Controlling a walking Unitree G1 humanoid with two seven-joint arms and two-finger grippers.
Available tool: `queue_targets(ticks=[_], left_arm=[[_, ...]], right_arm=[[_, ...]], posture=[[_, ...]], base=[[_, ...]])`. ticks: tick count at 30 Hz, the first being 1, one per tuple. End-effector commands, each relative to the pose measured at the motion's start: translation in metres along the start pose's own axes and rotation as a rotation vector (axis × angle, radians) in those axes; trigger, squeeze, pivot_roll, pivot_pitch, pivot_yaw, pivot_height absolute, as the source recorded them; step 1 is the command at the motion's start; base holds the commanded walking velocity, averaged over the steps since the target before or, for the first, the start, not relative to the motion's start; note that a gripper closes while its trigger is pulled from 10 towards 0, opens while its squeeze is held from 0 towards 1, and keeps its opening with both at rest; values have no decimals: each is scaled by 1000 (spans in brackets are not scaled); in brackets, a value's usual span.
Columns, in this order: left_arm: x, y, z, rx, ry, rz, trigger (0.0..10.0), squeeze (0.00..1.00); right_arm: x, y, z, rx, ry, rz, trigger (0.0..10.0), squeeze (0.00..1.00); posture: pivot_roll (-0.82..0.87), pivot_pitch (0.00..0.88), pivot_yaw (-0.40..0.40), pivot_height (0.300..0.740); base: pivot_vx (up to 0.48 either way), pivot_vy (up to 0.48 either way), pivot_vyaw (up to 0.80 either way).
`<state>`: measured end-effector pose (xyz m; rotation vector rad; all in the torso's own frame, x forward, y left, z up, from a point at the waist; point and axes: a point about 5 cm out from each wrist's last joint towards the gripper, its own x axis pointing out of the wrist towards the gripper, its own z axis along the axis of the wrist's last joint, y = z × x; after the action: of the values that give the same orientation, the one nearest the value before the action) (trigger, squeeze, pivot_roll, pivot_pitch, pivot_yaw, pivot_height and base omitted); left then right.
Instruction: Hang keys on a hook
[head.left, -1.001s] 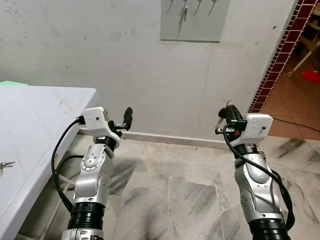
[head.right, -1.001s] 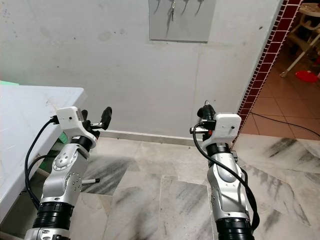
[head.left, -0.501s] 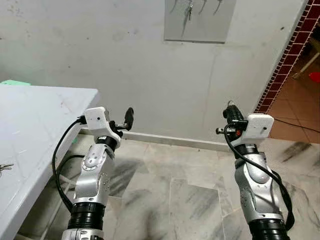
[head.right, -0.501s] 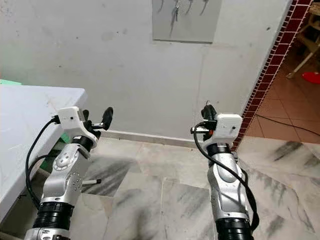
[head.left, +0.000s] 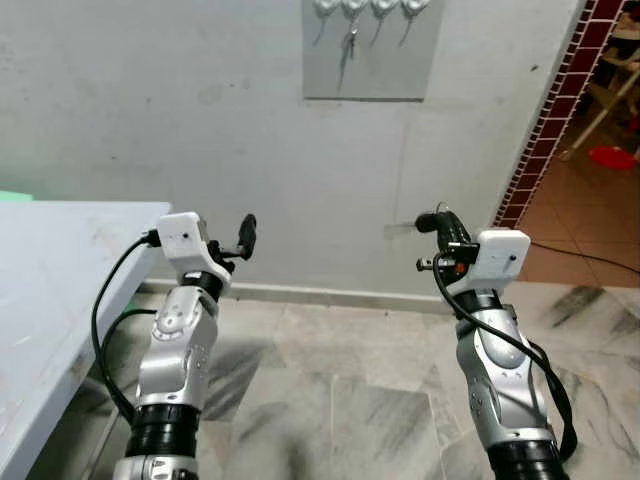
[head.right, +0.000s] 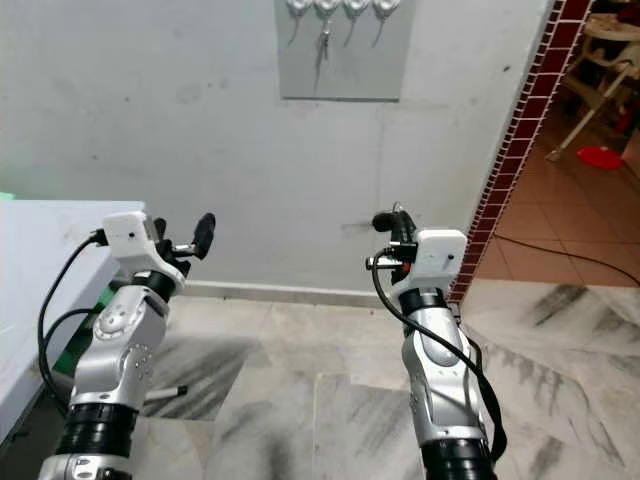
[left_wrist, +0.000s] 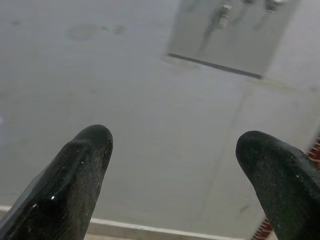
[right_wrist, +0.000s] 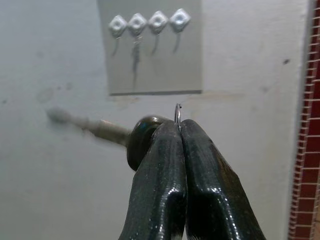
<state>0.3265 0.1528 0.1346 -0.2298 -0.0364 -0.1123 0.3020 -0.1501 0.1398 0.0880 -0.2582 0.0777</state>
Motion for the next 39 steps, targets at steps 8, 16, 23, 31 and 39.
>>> queue_targets(ticks=[8, 16, 23, 31, 39], left_arm=[[1, -5, 0, 5, 4, -13, 10000, 0], [1, -4, 0, -1, 4, -5, 10000, 0], [1, -5, 0, 1, 5, -3, 10000, 0], [0, -5, -1, -3, 7, -2, 10000, 0], [0, -5, -1, -2, 10, -3, 10000, 0]], right_arm=[[-1, -7, 3, -11, -5, -13, 10000, 0], [-1, -6, 3, -12, -3, -7, 10000, 0], [-1, -6, 3, -11, -2, -5, 10000, 0], [-1, -6, 3, -11, 0, -2, 10000, 0], [-1, -6, 3, -11, 1, -2, 10000, 0]], posture=[[-15, 0, 21, 740], [-14, 0, 20, 740], [-13, 0, 18, 740], [-13, 0, 15, 740], [-13, 0, 14, 740]], base=[[332, 0, 0], [334, 0, 0], [348, 0, 0], [350, 0, 0], [350, 0, 0]])
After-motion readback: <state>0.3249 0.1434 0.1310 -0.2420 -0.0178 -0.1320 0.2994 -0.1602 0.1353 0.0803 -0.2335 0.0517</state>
